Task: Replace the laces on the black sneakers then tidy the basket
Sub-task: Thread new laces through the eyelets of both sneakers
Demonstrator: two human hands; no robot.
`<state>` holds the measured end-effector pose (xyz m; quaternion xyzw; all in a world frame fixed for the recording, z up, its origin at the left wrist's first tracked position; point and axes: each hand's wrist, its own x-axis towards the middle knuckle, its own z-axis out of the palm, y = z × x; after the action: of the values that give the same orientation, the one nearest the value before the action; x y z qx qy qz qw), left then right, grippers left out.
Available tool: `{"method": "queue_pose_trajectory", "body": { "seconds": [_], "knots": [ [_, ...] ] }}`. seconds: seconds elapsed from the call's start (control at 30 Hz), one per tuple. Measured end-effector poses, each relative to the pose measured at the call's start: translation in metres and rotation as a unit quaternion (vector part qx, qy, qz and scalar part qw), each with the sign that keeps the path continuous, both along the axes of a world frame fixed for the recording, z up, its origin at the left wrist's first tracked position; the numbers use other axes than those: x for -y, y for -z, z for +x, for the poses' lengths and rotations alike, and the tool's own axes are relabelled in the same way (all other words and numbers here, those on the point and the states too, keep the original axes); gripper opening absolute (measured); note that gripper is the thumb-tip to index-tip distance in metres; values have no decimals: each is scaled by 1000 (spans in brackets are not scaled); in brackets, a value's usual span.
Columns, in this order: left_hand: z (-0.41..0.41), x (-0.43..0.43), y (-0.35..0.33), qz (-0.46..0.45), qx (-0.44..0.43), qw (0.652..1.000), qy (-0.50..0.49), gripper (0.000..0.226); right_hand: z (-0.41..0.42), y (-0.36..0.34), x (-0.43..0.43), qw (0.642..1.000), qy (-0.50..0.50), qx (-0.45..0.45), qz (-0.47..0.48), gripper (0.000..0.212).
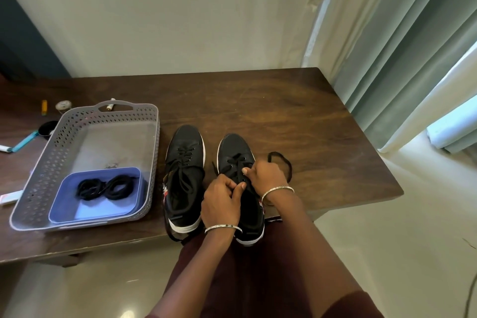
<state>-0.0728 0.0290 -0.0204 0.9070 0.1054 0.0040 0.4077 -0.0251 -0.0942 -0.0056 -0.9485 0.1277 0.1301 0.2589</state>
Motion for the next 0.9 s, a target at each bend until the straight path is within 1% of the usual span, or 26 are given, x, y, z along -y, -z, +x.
{"method": "queue_pose_trajectory", "body": {
  "seconds": [0.03,0.07,0.1,0.13,0.17,0.2,0.23,0.27,0.3,0.33,0.37,0.4,0.43,0.47,0.5,0.53,0.57,0.63,0.67,0.7,0.73,0.8,0.83,0.87,0.9],
  "knots": [
    [0,0,0,1,1,1000,1,25,2,-4,-1,999,-14,-19,-27,33],
    [0,-1,1,2,2,1000,2,25,4,-5,-1,999,-25,-32,-29,32],
    [-1,-1,1,3,1,1000,2,25,3,-9,-1,999,-27,-27,-2,29],
    [-1,-1,1,2,0,1000,2,25,2,-14,-2,997,-13,-12,74,26],
    [-1,0,1,2,0,1000,2,25,-2,-21,-3,979,21,20,202,27],
    [-1,0,2,3,0,1000,2,26,-5,-29,-3,931,62,58,356,26],
    [-1,0,2,3,0,1000,2,26,-7,-41,-2,856,91,88,502,26],
    [-1,0,2,3,1,1000,3,27,-7,-54,2,774,104,105,616,27],
    [-1,0,2,3,3,1000,4,27,-6,-65,6,709,114,112,686,27],
    [-1,0,2,3,5,1000,5,27,-6,-74,10,678,121,112,717,28],
    [-1,-1,3,3,5,1000,6,27,-5,-78,14,685,133,107,708,29],
    [-1,-1,3,3,5,1000,6,27,-3,-74,17,738,145,105,651,30],
    [-1,-1,3,3,4,1000,6,27,-2,-70,20,820,146,103,544,30],
    [-1,-2,3,3,4,1000,7,26,-2,-58,22,900,134,96,404,32],
    [-1,-2,3,3,3,1000,8,26,-3,-47,24,954,103,86,270,37],
    [-1,-2,3,4,3,1000,8,25,-4,-36,25,982,60,68,164,44],
    [-1,-2,3,4,2,1000,7,25,-5,-25,26,995,18,40,94,49],
    [-1,-3,3,5,2,1000,6,25,-6,-11,25,999,-35,-17,16,45],
    [-1,-2,3,7,1,1000,8,25,-6,-7,24,999,-40,-28,5,43],
    [-1,-3,3,8,1,1000,9,25,-6,-6,22,999,-39,-21,13,43],
    [-1,-2,2,9,0,1000,9,25,-6,-6,20,998,-36,1,43,43],
    [-1,-3,1,10,-3,1000,10,25,-9,-14,14,984,-27,85,152,40],
    [-1,-3,1,10,-4,1000,10,25,-11,-21,11,963,-11,134,234,38],
    [-1,-2,0,10,-5,1000,11,26,-12,-28,9,929,13,168,329,36],
    [-1,-3,0,9,-8,1000,11,26,-13,-36,8,882,38,180,434,35]
  ]
}}
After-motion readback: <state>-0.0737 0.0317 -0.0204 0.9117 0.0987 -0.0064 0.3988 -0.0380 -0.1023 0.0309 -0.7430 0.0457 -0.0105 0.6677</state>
